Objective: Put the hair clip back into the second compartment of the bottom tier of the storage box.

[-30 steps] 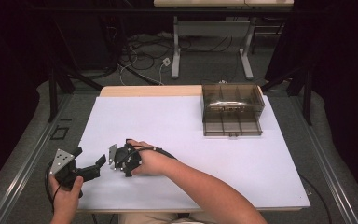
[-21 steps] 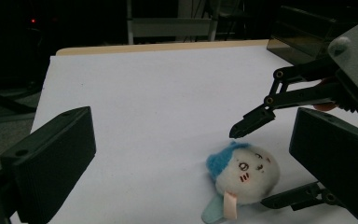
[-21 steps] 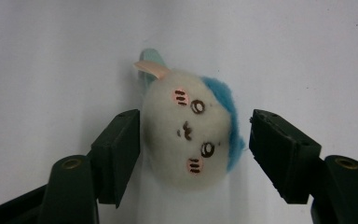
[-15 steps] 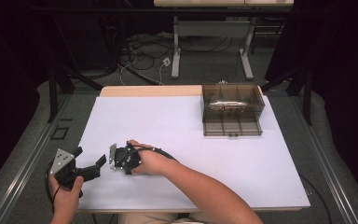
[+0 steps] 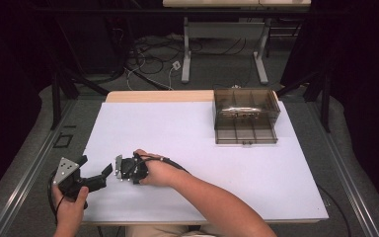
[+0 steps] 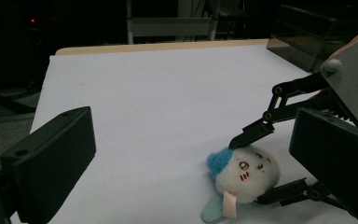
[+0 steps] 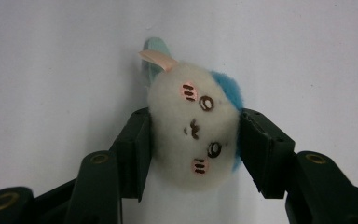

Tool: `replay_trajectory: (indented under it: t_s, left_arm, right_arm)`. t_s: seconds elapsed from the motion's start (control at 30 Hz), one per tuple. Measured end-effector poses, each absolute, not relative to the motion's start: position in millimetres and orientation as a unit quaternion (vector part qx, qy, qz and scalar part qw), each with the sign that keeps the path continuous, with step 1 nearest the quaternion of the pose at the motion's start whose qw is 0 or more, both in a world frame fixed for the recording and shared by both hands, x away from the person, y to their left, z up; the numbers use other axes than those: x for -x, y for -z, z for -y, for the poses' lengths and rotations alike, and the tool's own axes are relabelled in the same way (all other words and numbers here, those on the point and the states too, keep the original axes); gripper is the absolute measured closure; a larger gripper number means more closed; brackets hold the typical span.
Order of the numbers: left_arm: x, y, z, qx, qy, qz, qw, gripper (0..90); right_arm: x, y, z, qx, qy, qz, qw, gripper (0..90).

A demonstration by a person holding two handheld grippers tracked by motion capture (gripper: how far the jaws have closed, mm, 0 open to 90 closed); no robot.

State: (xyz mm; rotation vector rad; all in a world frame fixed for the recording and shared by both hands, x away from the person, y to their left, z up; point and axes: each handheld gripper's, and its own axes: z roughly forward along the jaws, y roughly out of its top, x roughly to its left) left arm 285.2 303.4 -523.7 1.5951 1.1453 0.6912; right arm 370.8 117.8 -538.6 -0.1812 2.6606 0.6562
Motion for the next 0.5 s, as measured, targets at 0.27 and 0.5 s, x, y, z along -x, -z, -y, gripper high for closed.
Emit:
replay_trajectory:
  t_s: [0.27,0.5]
  left_arm:
    - [-285.2,523.9,-303.8,-0.660,-0.287,-0.476,0.506,0.5]
    - [-285.2,523.9,-303.8,-0.661,-0.287,-0.475,0.505,0.4]
  right_arm:
    - [-370.2,537.4,-115.9,0.064,-0.227,-0.950,0.203,47.6]
    - [-371.6,533.8,-110.1,0.064,-0.229,-0.947,0.216,47.7]
